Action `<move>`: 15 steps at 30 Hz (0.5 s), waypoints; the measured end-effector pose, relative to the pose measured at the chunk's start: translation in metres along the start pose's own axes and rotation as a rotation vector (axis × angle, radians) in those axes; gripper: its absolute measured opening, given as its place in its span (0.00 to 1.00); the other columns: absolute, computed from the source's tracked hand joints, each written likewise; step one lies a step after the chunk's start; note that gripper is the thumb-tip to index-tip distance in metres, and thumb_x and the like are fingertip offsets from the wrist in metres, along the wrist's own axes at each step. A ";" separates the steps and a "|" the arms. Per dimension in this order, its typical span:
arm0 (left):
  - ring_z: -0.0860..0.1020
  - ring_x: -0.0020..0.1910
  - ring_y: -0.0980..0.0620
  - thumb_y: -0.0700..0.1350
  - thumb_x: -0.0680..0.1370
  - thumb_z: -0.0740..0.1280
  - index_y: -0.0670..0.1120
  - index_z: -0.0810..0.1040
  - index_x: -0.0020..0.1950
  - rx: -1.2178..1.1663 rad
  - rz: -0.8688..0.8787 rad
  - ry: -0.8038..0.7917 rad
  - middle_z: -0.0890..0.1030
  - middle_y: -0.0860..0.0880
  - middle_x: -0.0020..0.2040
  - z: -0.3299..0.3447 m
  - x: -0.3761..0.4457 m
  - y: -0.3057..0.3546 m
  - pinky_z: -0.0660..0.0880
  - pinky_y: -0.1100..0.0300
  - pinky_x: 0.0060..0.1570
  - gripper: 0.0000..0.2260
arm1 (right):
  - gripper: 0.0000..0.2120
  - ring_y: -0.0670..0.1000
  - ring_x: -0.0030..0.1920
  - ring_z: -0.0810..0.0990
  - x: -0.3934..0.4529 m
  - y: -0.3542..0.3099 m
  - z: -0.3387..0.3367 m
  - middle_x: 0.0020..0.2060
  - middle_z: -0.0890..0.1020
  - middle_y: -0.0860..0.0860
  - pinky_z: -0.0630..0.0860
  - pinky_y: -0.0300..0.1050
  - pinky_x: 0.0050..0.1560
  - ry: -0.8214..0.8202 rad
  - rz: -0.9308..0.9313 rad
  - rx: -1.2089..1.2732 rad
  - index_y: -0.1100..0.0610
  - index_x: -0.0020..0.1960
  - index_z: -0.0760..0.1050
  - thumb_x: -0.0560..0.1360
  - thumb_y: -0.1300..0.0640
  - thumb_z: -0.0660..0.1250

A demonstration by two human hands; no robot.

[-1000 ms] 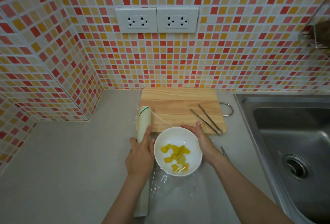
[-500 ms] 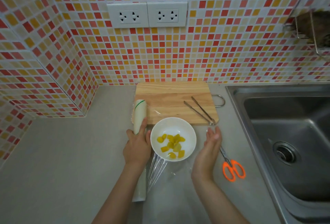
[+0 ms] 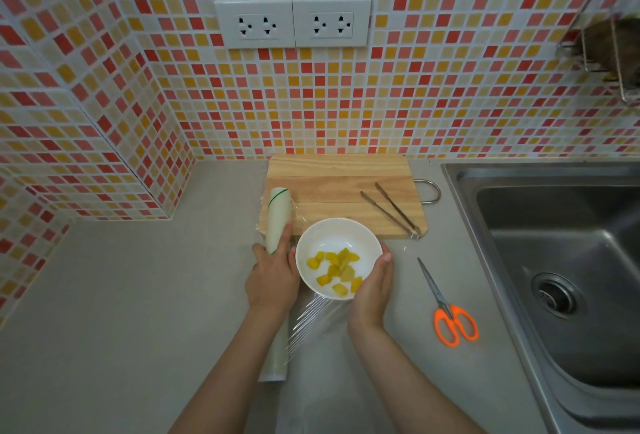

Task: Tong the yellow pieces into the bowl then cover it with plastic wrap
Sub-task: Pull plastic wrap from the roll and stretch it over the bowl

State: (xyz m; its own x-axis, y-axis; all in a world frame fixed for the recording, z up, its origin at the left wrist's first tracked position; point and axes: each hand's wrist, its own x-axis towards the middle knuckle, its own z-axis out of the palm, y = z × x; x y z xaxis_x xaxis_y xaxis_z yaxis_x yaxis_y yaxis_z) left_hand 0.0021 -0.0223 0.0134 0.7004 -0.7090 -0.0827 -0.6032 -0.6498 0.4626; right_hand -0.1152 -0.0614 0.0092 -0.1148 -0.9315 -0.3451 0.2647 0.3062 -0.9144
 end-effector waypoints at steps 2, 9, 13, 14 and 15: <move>0.76 0.42 0.38 0.56 0.80 0.48 0.64 0.54 0.73 -0.005 0.001 -0.004 0.65 0.42 0.54 0.000 0.000 0.000 0.73 0.49 0.45 0.21 | 0.21 0.53 0.62 0.75 0.003 0.001 -0.002 0.63 0.76 0.54 0.73 0.58 0.64 -0.035 -0.006 -0.005 0.50 0.67 0.68 0.80 0.45 0.48; 0.69 0.38 0.44 0.58 0.79 0.47 0.65 0.54 0.73 -0.054 0.003 -0.018 0.65 0.44 0.53 -0.002 -0.001 -0.002 0.72 0.50 0.47 0.21 | 0.23 0.50 0.66 0.72 0.020 -0.001 -0.018 0.68 0.71 0.51 0.71 0.50 0.65 -0.096 0.054 -0.144 0.50 0.70 0.65 0.79 0.42 0.50; 0.73 0.41 0.41 0.58 0.79 0.46 0.65 0.54 0.73 -0.088 -0.006 -0.042 0.65 0.45 0.54 -0.005 0.000 -0.003 0.72 0.50 0.48 0.21 | 0.22 0.50 0.69 0.68 0.037 -0.021 -0.015 0.70 0.69 0.49 0.66 0.54 0.71 -0.214 -0.038 -0.220 0.49 0.72 0.62 0.79 0.45 0.53; 0.73 0.41 0.42 0.58 0.79 0.46 0.66 0.53 0.72 -0.093 -0.003 -0.045 0.65 0.45 0.53 -0.006 0.000 -0.004 0.71 0.50 0.48 0.21 | 0.21 0.50 0.67 0.70 0.041 -0.024 -0.013 0.69 0.71 0.50 0.67 0.53 0.70 -0.271 -0.028 -0.242 0.50 0.71 0.65 0.79 0.47 0.53; 0.72 0.40 0.42 0.58 0.79 0.46 0.66 0.53 0.72 -0.100 0.003 -0.047 0.65 0.46 0.53 -0.006 0.000 -0.004 0.71 0.51 0.47 0.20 | 0.19 0.51 0.65 0.72 0.044 -0.027 -0.010 0.66 0.74 0.50 0.69 0.53 0.68 -0.319 -0.014 -0.267 0.50 0.69 0.68 0.80 0.48 0.53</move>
State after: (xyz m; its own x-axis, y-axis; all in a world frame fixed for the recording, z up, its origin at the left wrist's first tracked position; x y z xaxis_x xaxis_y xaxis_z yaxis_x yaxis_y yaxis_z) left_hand 0.0068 -0.0176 0.0167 0.6786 -0.7243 -0.1220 -0.5620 -0.6189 0.5488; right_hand -0.1372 -0.1081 0.0163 0.1969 -0.9373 -0.2875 0.0033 0.2939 -0.9558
